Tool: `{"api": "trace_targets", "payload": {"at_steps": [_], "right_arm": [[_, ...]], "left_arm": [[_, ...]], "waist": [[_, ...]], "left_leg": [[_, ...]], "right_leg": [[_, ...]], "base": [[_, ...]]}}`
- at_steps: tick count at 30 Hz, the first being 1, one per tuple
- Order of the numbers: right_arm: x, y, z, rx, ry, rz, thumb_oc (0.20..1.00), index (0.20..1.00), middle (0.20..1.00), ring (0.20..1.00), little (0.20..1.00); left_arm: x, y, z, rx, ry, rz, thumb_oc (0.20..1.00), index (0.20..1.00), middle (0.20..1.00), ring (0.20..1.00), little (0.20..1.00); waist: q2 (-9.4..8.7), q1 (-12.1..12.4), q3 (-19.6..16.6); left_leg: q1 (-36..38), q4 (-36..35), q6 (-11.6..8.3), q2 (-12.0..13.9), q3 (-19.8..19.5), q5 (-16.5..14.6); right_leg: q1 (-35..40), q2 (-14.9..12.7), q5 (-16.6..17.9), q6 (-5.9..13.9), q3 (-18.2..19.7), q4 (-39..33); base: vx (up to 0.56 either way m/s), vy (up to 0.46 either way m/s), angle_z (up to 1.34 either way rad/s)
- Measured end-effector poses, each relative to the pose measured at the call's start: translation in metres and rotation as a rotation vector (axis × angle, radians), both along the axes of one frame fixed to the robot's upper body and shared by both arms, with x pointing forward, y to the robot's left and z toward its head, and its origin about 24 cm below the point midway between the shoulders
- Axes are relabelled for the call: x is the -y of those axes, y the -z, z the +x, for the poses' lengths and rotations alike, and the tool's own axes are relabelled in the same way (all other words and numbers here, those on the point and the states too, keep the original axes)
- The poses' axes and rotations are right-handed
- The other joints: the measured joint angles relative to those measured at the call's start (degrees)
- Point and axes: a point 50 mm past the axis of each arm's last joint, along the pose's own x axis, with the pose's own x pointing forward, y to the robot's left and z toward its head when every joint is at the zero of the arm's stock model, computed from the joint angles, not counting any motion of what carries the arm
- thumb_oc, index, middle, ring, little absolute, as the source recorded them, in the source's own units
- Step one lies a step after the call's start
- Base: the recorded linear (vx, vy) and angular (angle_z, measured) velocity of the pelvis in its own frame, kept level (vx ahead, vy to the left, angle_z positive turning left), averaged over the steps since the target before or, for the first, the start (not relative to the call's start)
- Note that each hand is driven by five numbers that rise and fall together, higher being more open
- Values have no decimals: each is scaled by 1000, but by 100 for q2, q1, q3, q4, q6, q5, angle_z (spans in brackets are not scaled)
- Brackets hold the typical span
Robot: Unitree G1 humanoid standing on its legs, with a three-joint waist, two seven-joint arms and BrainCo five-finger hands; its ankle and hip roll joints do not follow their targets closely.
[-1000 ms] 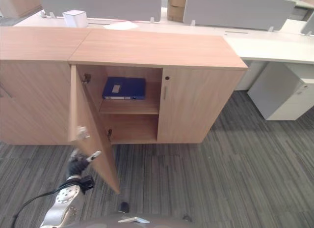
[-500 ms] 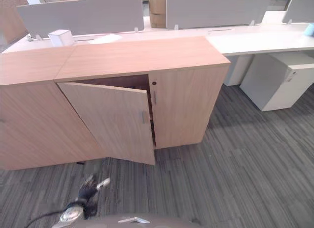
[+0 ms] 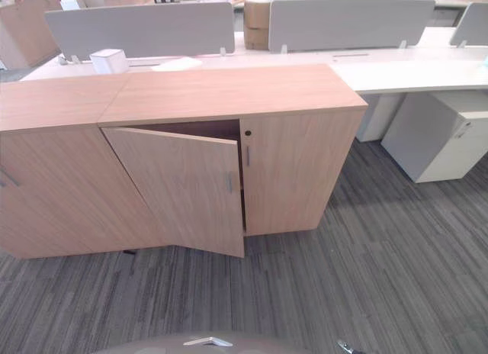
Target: Put the empty folder in the office cabinet
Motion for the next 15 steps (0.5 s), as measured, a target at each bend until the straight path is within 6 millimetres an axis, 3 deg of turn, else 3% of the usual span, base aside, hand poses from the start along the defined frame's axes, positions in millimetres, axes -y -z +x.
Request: {"api": "trace_targets", "payload": {"at_steps": [8, 15], "right_arm": [[0, 0, -6, -18, -16, -4, 1000, 1000, 1000, 1000, 1000], [0, 1, -8, -27, -39, -5, 1000, 1000, 1000, 1000, 1000]], "left_arm": [[-2, 1, 46, 152, -51, 23, 1000, 1000, 1000, 1000, 1000], [0, 1, 53, 175, 4, 31, 1000, 1000, 1000, 1000, 1000]], "waist": [[-34, -9, -28], [-60, -41, -45]], "left_leg": [[-29, 0, 0, 4, -134, 1], [-28, 0, 2, -1, -128, 3]], "right_leg": [[76, 0, 0, 0, -122, -36], [77, 7, -1, 0, -120, -37]], "base": [[4, -21, 8], [0, 0, 0]]}}
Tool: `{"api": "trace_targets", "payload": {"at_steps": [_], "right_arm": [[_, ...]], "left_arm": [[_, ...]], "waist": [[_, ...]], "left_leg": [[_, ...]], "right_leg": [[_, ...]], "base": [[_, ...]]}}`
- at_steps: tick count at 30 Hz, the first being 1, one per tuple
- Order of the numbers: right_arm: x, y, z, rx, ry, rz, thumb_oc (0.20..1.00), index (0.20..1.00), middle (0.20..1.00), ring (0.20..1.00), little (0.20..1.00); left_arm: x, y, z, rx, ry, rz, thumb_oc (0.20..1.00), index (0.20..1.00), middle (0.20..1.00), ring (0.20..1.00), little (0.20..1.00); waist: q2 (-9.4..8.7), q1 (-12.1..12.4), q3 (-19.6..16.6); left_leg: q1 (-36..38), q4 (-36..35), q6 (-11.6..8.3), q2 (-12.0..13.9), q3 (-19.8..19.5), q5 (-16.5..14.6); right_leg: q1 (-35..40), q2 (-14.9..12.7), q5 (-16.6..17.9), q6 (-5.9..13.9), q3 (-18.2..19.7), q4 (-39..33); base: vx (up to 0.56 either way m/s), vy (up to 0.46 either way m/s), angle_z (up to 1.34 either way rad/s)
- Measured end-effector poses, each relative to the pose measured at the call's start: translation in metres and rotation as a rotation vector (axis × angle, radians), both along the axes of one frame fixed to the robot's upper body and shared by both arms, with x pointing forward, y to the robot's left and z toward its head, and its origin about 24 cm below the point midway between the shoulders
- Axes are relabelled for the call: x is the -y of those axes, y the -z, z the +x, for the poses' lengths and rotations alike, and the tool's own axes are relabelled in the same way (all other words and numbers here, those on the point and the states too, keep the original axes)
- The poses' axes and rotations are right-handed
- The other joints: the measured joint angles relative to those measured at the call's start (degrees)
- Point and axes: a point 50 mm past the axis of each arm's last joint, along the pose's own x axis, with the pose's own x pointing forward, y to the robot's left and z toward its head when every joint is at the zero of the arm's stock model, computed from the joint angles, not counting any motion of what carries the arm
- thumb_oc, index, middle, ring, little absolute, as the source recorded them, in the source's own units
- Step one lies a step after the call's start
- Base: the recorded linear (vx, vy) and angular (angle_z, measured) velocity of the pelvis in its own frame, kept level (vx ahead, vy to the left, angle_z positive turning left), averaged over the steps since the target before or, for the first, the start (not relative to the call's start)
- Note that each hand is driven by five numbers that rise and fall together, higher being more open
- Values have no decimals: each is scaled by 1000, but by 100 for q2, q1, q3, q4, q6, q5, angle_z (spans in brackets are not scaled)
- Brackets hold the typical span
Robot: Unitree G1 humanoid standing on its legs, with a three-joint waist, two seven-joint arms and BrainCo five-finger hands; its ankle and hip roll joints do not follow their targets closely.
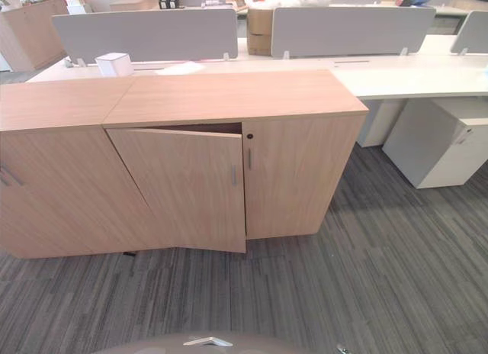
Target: Put the empty folder in the office cabinet
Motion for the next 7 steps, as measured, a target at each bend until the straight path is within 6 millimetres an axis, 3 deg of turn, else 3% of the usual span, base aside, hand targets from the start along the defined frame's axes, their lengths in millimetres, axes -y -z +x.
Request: {"api": "trace_targets", "payload": {"at_steps": [7], "right_arm": [[0, 0, 2, -3, -38, -4, 1000, 1000, 1000, 1000, 1000]], "left_arm": [[6, 0, 14, 13, 166, 6, 1000, 1000, 1000, 1000, 1000]], "waist": [[0, -73, 3]], "left_leg": [[40, 0, 16, -5, 4, 15]], "right_leg": [[2, 4, -1, 0, 11, 9]], "base": [[0, 0, 0]]}}
